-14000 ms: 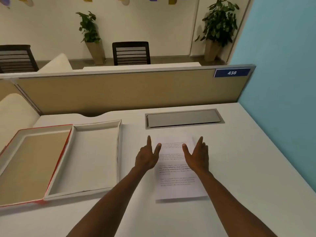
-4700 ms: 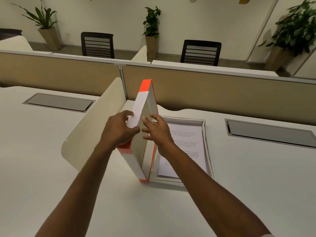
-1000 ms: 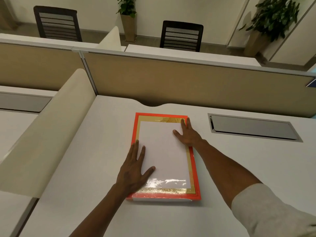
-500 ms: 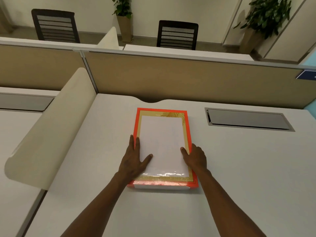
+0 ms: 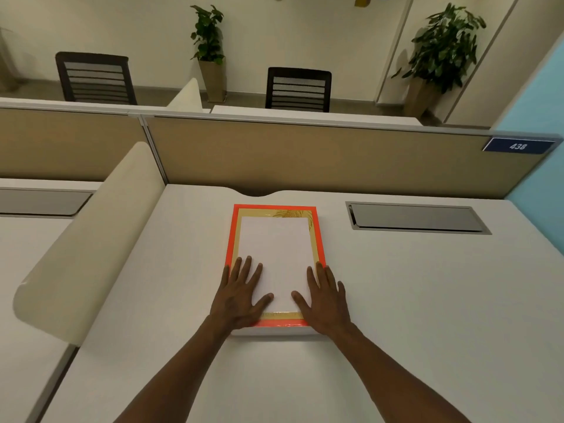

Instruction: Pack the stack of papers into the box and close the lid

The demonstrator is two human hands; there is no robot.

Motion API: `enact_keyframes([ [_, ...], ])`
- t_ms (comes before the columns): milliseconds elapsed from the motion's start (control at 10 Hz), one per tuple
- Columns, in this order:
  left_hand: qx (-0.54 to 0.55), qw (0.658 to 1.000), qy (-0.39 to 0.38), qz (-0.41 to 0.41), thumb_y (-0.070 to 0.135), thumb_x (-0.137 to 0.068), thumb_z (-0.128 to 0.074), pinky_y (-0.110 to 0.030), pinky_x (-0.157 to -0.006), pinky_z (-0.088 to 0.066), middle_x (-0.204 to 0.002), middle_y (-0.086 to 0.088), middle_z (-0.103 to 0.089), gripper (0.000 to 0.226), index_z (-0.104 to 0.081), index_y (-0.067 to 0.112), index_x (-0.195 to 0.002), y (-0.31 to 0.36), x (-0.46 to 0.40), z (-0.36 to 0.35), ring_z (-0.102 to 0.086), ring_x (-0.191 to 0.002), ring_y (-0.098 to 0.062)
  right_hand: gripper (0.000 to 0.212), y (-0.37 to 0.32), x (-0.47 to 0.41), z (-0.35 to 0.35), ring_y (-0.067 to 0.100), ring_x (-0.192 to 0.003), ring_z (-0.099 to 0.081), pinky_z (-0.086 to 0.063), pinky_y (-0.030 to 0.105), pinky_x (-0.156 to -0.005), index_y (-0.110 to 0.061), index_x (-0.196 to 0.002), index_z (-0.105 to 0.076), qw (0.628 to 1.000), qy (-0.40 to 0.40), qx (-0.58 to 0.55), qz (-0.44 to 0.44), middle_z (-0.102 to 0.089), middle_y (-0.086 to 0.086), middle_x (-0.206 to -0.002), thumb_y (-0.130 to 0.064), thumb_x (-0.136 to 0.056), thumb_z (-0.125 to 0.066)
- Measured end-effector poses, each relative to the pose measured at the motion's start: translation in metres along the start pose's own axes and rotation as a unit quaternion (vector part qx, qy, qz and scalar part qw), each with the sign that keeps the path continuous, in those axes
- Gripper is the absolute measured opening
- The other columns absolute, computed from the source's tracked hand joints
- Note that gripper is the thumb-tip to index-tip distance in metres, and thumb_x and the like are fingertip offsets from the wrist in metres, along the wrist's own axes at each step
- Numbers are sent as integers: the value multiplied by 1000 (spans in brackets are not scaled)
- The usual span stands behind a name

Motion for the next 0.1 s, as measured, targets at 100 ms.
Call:
enact_keyframes([
  [100,9,1000,6,-3,81,-87,-17,-49,-126,6,-167,-1,17,92,6,30,-160,6,-1,7,15,-155,-26,88,0,-4,12,26,-156,4,-7,55,-123,-26,-160,-2,1000,15,-3,21,5,4,-169,-77,-90,-16],
])
Point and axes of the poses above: each hand's wrist, its own x-axis away from the middle knuckle, its own z-axis out of the back of the hand, y = z × x, the point moved 2 cm from there along -x, towards the middle knuckle
